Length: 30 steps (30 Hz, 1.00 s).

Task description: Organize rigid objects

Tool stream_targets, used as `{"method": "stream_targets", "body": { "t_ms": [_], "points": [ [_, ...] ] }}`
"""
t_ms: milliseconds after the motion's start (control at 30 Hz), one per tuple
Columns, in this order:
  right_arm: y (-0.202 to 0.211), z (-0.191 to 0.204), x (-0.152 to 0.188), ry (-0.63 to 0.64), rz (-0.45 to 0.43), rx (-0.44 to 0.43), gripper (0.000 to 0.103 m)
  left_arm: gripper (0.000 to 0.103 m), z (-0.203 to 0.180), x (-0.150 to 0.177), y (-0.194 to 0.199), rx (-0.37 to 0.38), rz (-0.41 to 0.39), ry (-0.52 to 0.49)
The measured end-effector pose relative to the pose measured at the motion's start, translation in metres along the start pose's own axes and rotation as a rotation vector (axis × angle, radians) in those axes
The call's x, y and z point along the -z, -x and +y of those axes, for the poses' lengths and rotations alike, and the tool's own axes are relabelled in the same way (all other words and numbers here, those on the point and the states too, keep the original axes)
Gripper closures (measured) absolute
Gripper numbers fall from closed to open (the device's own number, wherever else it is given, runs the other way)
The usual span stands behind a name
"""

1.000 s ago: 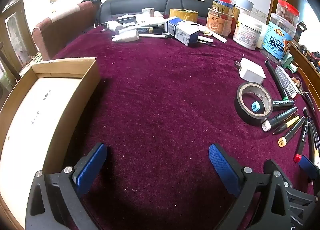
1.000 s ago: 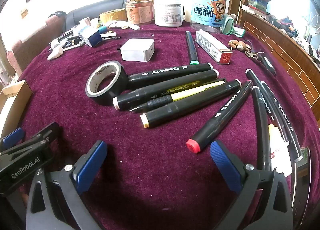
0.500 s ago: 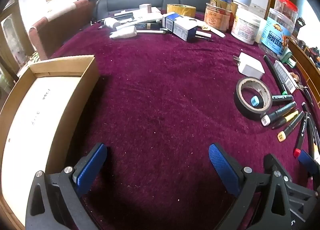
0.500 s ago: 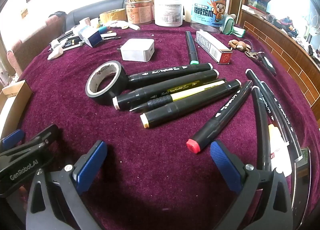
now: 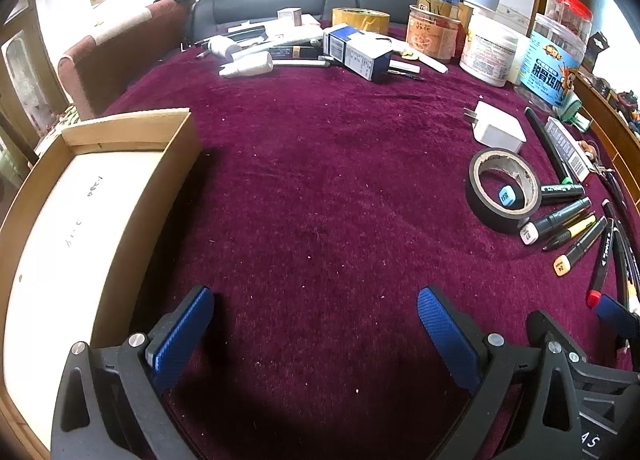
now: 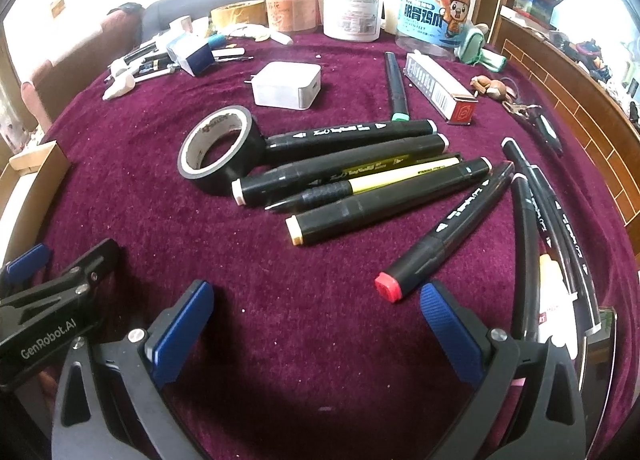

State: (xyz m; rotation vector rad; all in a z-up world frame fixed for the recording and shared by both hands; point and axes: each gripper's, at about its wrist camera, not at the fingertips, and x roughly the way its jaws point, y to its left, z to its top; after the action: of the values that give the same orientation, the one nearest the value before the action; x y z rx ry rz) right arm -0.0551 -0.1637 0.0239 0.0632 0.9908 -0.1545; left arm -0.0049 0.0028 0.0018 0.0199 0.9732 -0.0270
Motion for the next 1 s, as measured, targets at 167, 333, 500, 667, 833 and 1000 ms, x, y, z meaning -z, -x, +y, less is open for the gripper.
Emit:
{"method": "stream_targets", "body": {
  "t_ms": [167, 333, 500, 667, 833, 1000],
  "points": [
    [0.004, -0.001, 0.001, 0.003, 0.002, 0.011, 0.001, 0.001, -0.002, 0.007, 0.012, -0.013, 0.002, -0.023],
    [0.043, -0.008, 0.013, -0.034, -0.117, 0.047, 0.000, 0.001, -0.005, 0.015, 0.060, 0.022, -0.132, -0.092],
    [0.111, -0.021, 0.026, -0.048, -0.351, 0.093, 0.000, 0.001, -0.008, 0.017, 0.120, 0.055, -0.298, -0.176],
    [0.188, -0.022, 0.051, 0.007, -0.683, 0.156, 0.000, 0.001, -0.012, 0.016, 0.162, 0.094, -0.414, -0.234],
    [0.206, -0.019, 0.042, 0.055, -0.660, 0.177, 0.000, 0.001, -0.019, 0.009, 0.185, 0.096, -0.465, -0.240],
    [0.243, -0.023, 0.043, 0.068, -0.771, 0.220, 0.000, 0.001, -0.006, -0.018, 0.246, 0.097, -0.572, -0.231]
  ]
}}
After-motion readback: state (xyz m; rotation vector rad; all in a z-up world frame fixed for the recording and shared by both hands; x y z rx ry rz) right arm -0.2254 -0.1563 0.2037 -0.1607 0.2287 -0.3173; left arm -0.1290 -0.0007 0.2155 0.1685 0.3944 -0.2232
